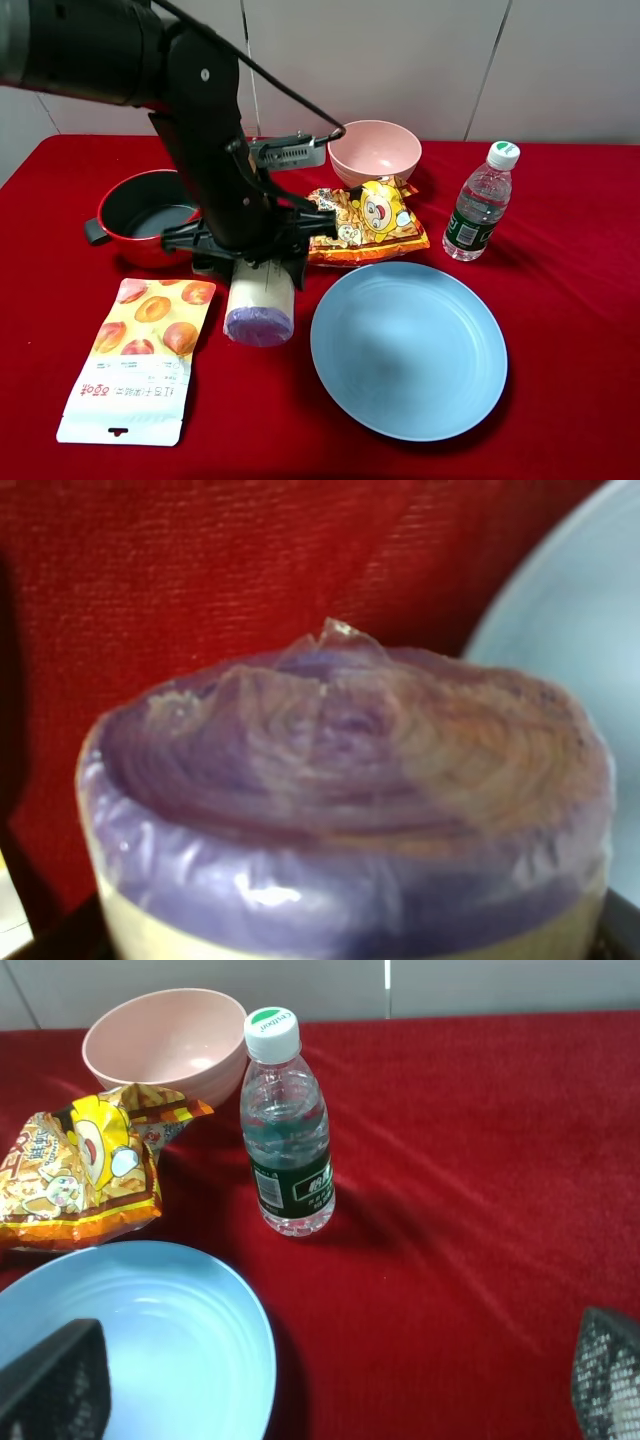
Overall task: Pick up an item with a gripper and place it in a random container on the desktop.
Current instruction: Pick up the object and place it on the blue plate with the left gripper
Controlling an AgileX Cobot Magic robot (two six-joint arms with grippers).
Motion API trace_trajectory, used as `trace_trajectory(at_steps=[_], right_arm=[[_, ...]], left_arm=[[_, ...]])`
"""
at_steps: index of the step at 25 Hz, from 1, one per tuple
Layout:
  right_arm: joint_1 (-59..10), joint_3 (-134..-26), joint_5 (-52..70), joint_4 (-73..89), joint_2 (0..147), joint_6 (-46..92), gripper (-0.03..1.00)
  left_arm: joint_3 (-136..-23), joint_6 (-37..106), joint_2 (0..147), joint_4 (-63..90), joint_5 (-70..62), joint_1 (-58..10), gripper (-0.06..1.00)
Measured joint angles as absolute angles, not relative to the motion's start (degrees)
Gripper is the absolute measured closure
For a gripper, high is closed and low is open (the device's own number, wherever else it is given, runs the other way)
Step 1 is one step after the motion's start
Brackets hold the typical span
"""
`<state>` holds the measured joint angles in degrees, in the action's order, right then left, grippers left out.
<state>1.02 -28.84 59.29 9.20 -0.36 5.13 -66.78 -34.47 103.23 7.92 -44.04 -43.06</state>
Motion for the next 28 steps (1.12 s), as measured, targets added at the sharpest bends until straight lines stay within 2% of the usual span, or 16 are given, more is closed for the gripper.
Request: trace_trajectory(at_steps=[18, 28], right_arm=[[1.0, -28.8, 59.3, 9.3, -0.4, 5.1, 0.28], [1.0, -28.8, 59.3, 9.7, -0.4, 5.1, 0.28]], left_arm=[[-80.5, -33.5, 103.7, 3.2, -53.7, -46.8, 0.32], [-92.3, -31.8, 111.5, 1.8, -58.4, -51.1, 0.32]])
